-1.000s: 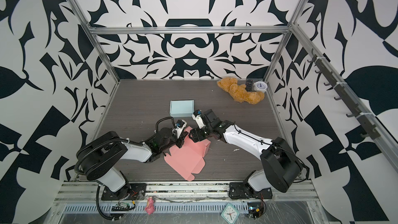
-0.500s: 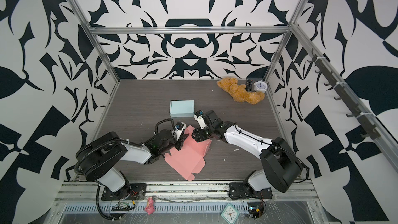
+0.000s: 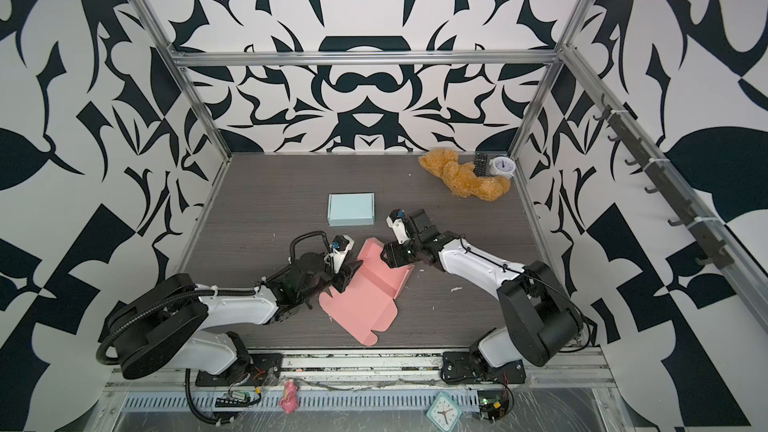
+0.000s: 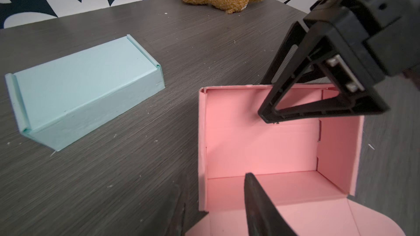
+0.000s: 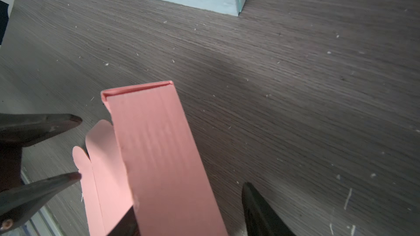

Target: Fold the paper box

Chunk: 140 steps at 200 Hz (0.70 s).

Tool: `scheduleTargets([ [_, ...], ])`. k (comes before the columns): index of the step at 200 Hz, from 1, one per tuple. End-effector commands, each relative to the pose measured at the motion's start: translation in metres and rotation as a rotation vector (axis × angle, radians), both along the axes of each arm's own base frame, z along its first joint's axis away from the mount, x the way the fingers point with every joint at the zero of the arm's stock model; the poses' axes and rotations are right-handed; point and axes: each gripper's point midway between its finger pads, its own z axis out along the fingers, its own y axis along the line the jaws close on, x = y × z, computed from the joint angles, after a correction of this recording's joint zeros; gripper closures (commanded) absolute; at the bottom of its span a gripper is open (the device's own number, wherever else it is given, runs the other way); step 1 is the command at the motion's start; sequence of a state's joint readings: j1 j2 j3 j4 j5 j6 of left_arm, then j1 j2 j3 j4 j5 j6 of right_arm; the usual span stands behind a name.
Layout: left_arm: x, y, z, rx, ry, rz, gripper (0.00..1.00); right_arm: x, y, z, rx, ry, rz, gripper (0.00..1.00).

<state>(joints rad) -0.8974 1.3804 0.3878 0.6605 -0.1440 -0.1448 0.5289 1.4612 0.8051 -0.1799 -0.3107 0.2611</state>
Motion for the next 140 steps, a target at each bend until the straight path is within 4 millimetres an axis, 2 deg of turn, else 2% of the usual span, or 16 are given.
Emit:
scheduleTargets([
  [1, -0.003, 0.011, -0.006, 0.034, 0.093, 0.06, 0.57, 0.006, -0.003, 0.0, 0.025, -0.018, -0.001, 0.39],
  [19, -0.005, 0.021, -0.008, 0.059, 0.155, 0.113, 0.57, 0.009, -0.008, -0.005, 0.03, -0.007, -0.016, 0.39],
  [23, -0.005, 0.023, 0.001, 0.044, 0.156, 0.122, 0.57, 0.009, -0.009, -0.006, 0.031, -0.004, -0.019, 0.39],
  [48, -0.013, 0.032, 0.006, 0.058, 0.238, 0.158, 0.56, 0.014, -0.014, -0.01, 0.042, 0.002, -0.036, 0.4],
  [83, -0.027, 0.036, 0.012, 0.066, 0.376, 0.177, 0.48, 0.018, -0.02, -0.017, 0.046, 0.018, -0.064, 0.4],
  [117, -0.04, 0.043, 0.015, 0.077, 0.505, 0.22, 0.46, 0.018, -0.027, -0.024, 0.039, 0.029, -0.084, 0.4],
  [140, -0.051, 0.05, 0.02, 0.041, 0.563, 0.242, 0.39, 0.02, -0.033, -0.027, 0.031, 0.026, -0.099, 0.4],
])
